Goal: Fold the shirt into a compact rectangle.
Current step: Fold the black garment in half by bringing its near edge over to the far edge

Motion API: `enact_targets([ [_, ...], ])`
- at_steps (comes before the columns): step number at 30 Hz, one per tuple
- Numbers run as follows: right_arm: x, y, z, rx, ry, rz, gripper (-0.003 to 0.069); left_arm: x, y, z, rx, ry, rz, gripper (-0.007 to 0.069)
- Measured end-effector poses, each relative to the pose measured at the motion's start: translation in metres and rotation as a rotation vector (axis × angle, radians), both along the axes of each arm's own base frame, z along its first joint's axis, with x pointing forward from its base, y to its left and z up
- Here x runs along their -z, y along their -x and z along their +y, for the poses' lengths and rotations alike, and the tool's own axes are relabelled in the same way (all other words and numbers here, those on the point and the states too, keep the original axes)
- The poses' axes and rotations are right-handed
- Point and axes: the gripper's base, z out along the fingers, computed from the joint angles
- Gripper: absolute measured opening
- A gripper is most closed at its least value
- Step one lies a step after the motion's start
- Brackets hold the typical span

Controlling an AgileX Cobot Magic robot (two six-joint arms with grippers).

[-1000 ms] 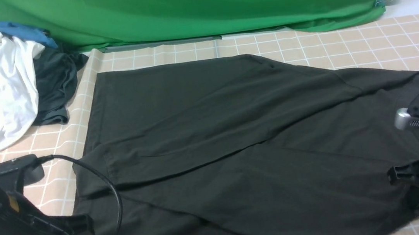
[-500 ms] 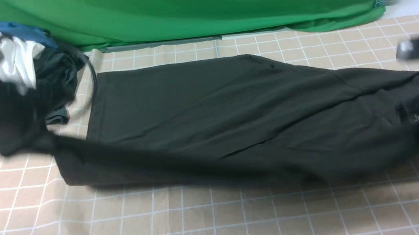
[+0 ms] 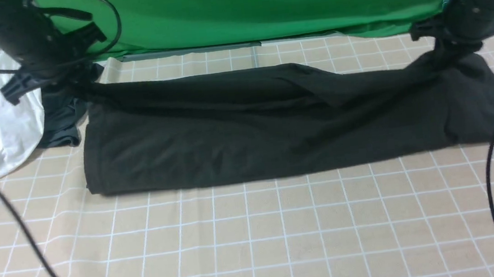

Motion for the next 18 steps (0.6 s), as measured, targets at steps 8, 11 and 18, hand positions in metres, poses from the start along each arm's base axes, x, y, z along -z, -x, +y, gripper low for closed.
enact_targets([
  [8, 0.013, -0.037, -0.003, 0.011, 0.005, -0.029, 0.0330, 0.041, -0.045, 0.001, -0.003, 0.024, 0.015, 0.0030],
  [11, 0.002, -0.033, 0.011, -0.049, -0.077, -0.026, 0.0293, 0.040, -0.047, 0.001, -0.003, 0.026, 0.008, 0.0030],
  [18, 0.016, -0.022, 0.093, -0.404, -0.139, -0.013, 0.0155, 0.038, -0.048, 0.000, -0.003, 0.030, 0.000, 0.0030],
])
